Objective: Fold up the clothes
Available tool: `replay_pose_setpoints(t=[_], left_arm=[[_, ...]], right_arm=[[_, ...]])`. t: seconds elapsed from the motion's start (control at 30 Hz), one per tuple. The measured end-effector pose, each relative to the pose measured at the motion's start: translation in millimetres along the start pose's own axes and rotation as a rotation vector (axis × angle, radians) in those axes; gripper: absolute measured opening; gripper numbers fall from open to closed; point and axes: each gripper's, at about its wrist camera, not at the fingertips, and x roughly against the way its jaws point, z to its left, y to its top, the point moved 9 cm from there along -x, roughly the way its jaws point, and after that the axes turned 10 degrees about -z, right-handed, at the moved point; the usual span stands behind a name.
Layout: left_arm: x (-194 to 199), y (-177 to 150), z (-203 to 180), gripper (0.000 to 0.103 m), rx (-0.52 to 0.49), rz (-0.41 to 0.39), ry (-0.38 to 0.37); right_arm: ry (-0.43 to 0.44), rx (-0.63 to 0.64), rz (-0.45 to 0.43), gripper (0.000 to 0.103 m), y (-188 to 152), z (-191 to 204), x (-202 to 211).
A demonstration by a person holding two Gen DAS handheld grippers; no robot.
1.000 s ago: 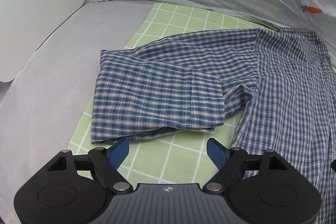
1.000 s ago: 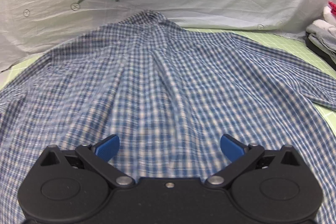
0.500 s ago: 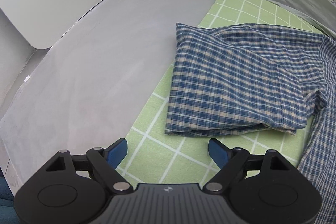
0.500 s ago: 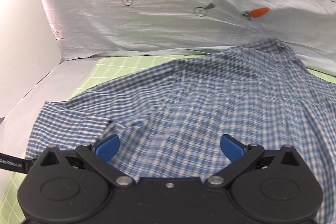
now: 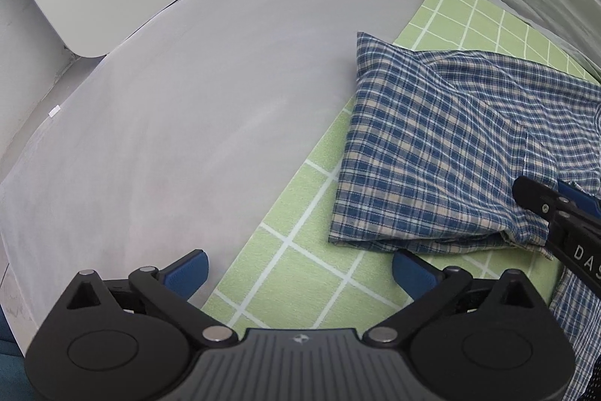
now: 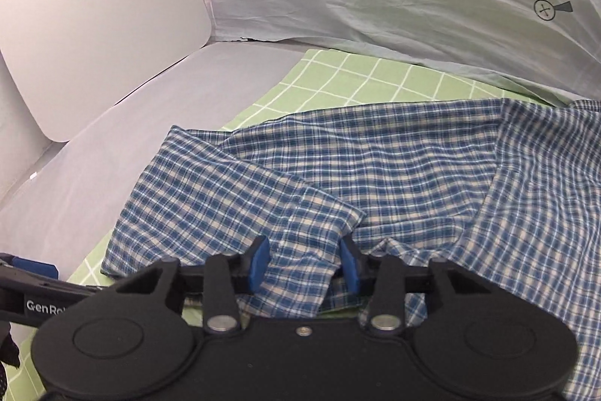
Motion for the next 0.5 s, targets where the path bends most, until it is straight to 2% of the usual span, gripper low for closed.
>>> replay_pose_setpoints(t=[0.1, 0.2, 0.37, 0.5], left_arm=[[-1.3, 0.4, 0.7, 0.103, 0.01, 0.007, -0.007], [-0.7, 1.0, -1.0, 0.103, -0.003, 0.007, 0.005], [6.8, -0.9, -12.8, 0.103, -0.083, 0.002, 0.041], [22.7, -8.3, -32.3, 0.103, -0.122, -0.017, 0.017]], right_arm=[[0.013, -0.01, 0.002, 0.01, 0.2, 2.2, -0.2], [0.018, -0.028, -0.022, 0.007, 5.9, -0.8, 6.2], [-0.016, -0.041, -0.096, 0.007, 19.8, -11.8, 33.8], [-0.067, -0.084, -0.162, 0.007, 30.8, -34.0, 66.7]])
